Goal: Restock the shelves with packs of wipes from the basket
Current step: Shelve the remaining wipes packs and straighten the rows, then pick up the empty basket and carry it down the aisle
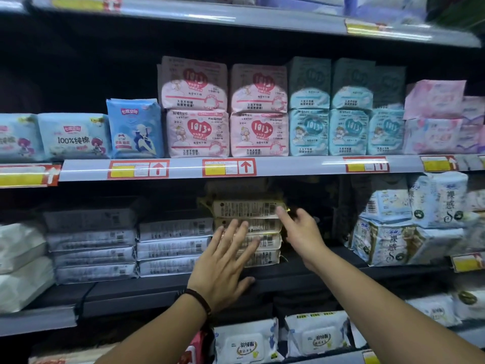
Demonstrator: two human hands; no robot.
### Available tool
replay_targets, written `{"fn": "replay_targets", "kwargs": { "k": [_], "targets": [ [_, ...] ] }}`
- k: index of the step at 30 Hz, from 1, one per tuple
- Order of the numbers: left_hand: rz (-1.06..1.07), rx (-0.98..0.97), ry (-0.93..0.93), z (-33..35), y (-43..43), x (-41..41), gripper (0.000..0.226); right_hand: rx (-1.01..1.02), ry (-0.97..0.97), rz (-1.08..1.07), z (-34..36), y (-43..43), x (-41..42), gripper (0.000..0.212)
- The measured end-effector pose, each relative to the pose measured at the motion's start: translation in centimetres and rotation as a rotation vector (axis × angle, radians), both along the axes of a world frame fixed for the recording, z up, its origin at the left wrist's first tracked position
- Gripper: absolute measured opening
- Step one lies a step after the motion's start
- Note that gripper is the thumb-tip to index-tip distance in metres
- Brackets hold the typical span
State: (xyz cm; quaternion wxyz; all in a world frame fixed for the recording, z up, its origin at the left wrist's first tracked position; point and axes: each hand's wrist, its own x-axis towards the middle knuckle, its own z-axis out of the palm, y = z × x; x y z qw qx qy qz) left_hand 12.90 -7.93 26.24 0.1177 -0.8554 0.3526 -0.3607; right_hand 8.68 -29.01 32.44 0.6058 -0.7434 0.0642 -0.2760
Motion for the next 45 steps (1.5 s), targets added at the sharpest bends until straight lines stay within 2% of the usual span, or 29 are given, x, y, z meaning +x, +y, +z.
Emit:
{"fn": "replay_targets", "kwargs": {
  "k": [2,4,10,14,18,20,24,29,33,35,37,39,40,42,45],
  "targets": [
    [-0.016,-0.037,-0.048,0.8,-0.5,-0.4,0.093,-0.039,0.000,-0.024,0.3,-0.1,0.8,0.046],
    [-0.015,-0.050,-0.081,1.8,-0.9,-0.4,0.092,-0.070,0.039,-0.057,0.8,0.1,1.3,0.036],
    [0.072,-0.041,-0.015,3.0,-2.0,1.5,0.087,-0.102,0.185,-0.053,2.1,-0.3,2.8,0.026],
    [0.067,-0.024,0.006,2.7,-2.7,2.4,0.076,-0.020,0.228,0.004,0.7,1.0,2.0,0.030],
    [0.097,-0.055,-0.005,2.5,-3.7,3.2,0.071,0.186,0.265,0.100,-0.1,3.2,1.7,0.058],
    [0.138,-0.037,0.058,2.0,-3.8,3.9,0.072,0.251,0.263,0.118,0.2,4.0,2.0,0.060],
    [0.168,-0.059,0.048,1.7,-4.4,4.5,0.071,0.296,0.268,0.191,0.2,4.0,3.1,0.057],
    [0.243,0.002,0.156,2.9,-4.9,3.1,0.074,0.162,0.339,0.271,0.0,2.2,3.3,0.063],
    [0.265,0.015,0.189,3.3,-4.9,1.4,0.073,-0.114,0.310,0.070,-0.6,1.6,1.6,0.079],
    [0.198,-0.067,0.178,2.9,-4.7,-0.3,0.083,-0.250,0.186,-0.021,-1.5,1.7,-0.9,0.065],
    [0.053,-0.232,0.141,1.3,-3.9,-2.9,0.089,-0.256,0.040,-0.058,-3.0,1.9,-4.7,0.038],
    [-0.083,-0.379,0.130,-2.1,-1.9,-6.5,0.078,-0.224,-0.013,-0.034,-5.2,2.5,-9.2,0.012],
    [-0.130,-0.433,0.133,-4.6,-0.6,-8.2,0.067,-0.226,-0.006,-0.014,-7.0,2.7,-11.3,0.007],
    [-0.157,-0.496,0.220,-10.4,2.1,-11.2,0.049,-0.231,0.036,0.003,-11.5,3.0,-15.4,0.006],
    [0.008,-0.445,0.500,-19.7,5.3,-14.2,0.046,-0.256,0.203,-0.031,-19.8,4.0,-21.2,0.014]
  ]
}}
